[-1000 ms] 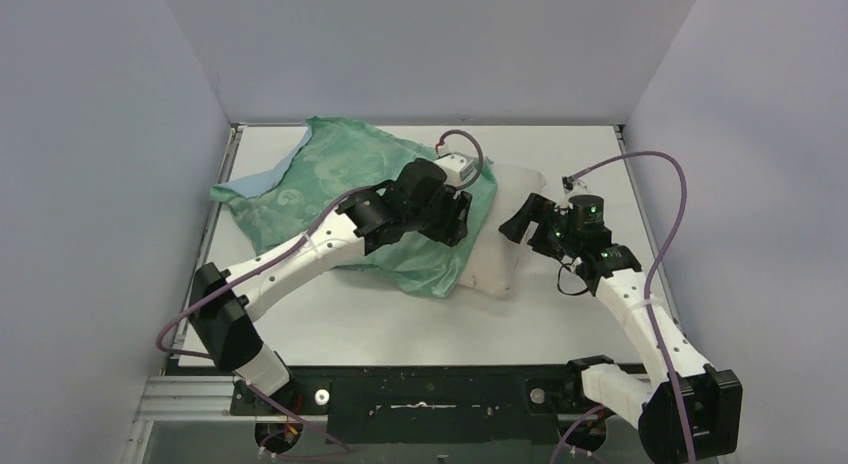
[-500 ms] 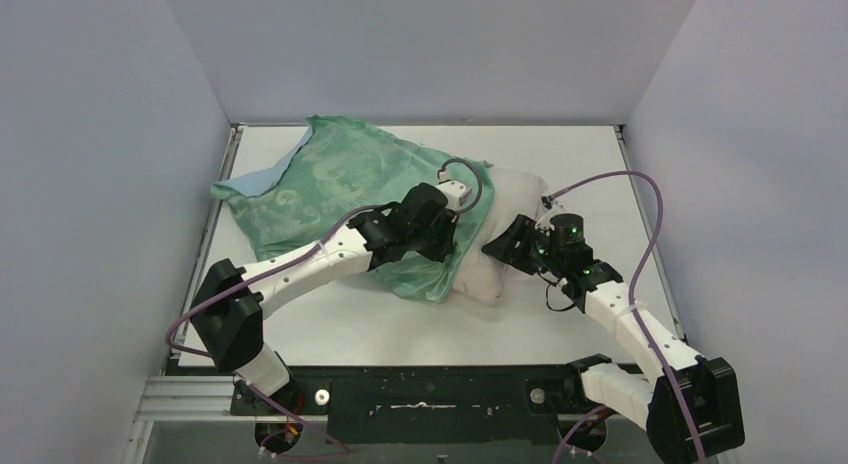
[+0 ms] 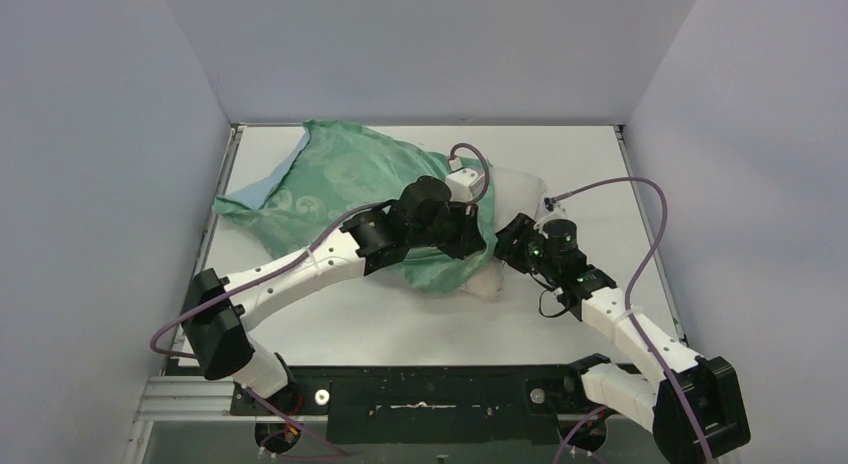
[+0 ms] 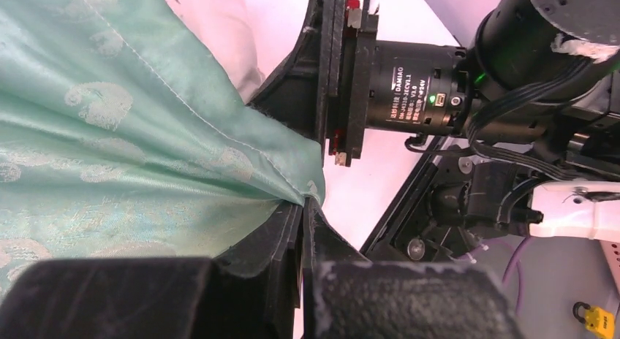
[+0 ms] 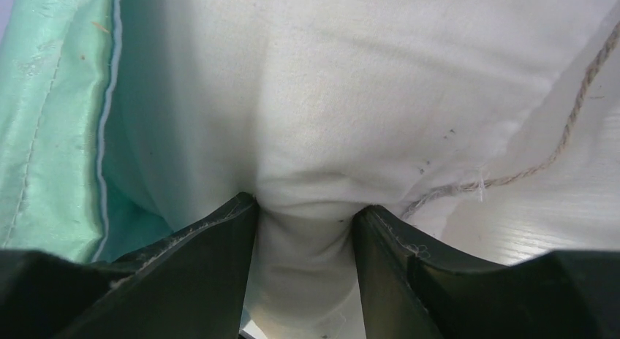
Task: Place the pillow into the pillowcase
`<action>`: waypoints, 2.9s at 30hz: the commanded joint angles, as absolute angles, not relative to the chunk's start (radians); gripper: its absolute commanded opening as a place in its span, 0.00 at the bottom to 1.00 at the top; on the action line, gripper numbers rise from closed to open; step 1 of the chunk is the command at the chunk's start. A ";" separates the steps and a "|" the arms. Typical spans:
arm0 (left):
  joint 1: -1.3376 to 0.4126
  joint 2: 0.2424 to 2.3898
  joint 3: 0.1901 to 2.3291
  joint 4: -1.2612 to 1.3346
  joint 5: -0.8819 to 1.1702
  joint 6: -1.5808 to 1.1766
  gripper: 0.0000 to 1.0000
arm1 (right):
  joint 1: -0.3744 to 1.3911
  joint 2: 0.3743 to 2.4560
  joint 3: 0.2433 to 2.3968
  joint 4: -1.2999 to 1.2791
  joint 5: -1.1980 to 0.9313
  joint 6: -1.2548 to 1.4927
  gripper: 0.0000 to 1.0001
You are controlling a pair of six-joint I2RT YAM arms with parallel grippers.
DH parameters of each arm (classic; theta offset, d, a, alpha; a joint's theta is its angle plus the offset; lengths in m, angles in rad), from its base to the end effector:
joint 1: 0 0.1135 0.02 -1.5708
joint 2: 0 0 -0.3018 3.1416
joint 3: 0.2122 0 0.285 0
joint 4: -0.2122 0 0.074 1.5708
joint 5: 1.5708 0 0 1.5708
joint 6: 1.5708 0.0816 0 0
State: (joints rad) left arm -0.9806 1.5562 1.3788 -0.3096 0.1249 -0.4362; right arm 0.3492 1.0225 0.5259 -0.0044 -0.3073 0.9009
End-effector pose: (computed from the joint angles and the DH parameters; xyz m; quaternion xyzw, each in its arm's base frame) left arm 0.2350 -0.3690 0.3527 0.2609 0.8149 -0.3755 0.3561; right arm 0.2447 0.1154 0.2182 0.1565 0.8393 0.4015 0.3315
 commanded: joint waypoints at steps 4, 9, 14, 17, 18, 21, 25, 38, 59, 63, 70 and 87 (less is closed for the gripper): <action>-1.005 1.489 1.310 -0.253 0.117 -0.437 0.06 | 0.397 1.026 0.537 0.035 -0.264 0.845 0.52; -1.003 1.431 1.328 -0.321 0.011 -0.352 0.42 | 0.344 0.972 0.614 -0.192 -0.205 0.678 0.61; -0.984 1.493 1.472 -0.396 -0.133 -0.253 0.54 | 0.185 0.939 0.674 -0.227 -0.334 0.634 0.69; -0.950 1.583 1.592 -0.429 -0.170 -0.225 0.57 | 0.137 0.959 0.701 -0.214 -0.372 0.628 0.71; -0.941 1.616 1.631 -0.431 -0.184 -0.215 0.58 | 0.127 0.975 0.708 -0.200 -0.383 0.627 0.71; -0.917 1.710 1.730 -0.402 -0.208 -0.189 0.59 | 0.101 1.049 0.740 -0.166 -0.415 0.633 0.65; -0.882 1.856 1.893 -0.419 -0.235 -0.192 0.61 | 0.066 1.155 0.757 -0.083 -0.445 0.643 0.59; -0.843 2.308 2.455 -0.661 -0.399 -0.176 0.61 | 0.074 1.281 0.673 0.099 -0.569 0.662 0.54; -0.962 2.112 2.287 -0.376 0.048 -0.254 0.00 | 0.171 1.440 0.689 0.256 -0.558 0.702 0.49; -0.966 2.116 2.267 -0.403 0.099 -0.254 0.00 | 0.170 1.453 0.699 0.256 -0.565 0.688 0.49; -0.992 2.009 2.166 -0.528 -0.049 -0.153 0.43 | 0.091 1.332 0.706 0.023 -0.474 0.612 0.70; -1.051 2.056 1.966 -0.618 -0.427 -0.005 0.80 | -0.148 1.138 0.644 -0.156 -0.412 0.542 0.96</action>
State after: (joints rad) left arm -1.0565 1.9697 1.9434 -0.6178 -0.3866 -0.0467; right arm -0.1371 1.1873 0.6559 -0.1558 -0.4244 0.5671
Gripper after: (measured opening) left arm 0.790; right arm 0.959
